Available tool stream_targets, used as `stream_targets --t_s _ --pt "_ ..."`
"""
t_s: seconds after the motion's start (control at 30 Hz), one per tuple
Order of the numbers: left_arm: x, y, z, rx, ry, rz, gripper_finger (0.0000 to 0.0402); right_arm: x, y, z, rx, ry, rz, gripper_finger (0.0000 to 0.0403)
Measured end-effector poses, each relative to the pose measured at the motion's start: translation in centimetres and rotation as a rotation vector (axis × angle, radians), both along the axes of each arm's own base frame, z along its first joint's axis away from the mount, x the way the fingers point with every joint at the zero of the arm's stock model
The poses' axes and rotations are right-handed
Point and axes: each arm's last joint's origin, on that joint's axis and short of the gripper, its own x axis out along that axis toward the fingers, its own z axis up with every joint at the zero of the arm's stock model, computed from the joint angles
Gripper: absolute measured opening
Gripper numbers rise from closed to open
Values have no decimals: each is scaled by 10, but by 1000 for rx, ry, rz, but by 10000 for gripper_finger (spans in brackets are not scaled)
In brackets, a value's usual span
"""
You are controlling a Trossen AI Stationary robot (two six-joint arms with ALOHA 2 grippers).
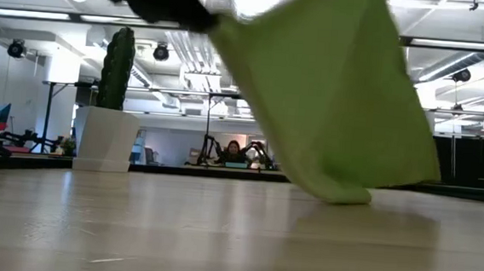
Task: Roll microfiber towels into tight, uniform cylinder then place into a basket
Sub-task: Fold the green microfiber cloth
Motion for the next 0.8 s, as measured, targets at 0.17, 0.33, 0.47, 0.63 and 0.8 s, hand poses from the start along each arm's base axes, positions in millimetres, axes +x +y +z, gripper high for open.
stream_targets --t_s 0.17,0.33,0.47,0.63,0.8 --pt "-11 -31 20 -27 -169 -128 0 -8 22 9 41 -51 172 9" --pt "-27 -63 40 63 -373 -301 0 -21 47 13 52 -102 324 9" --pt "-40 -70 39 170 -385 -92 0 -25 52 12 -3 -112 198 9" --pt "-44 -56 23 264 -313 223 0 -20 39 -4 -30 -62 -295 9" --pt "-39 -51 34 222 -332 211 0 -17 53 -7 -18 -49 117 9"
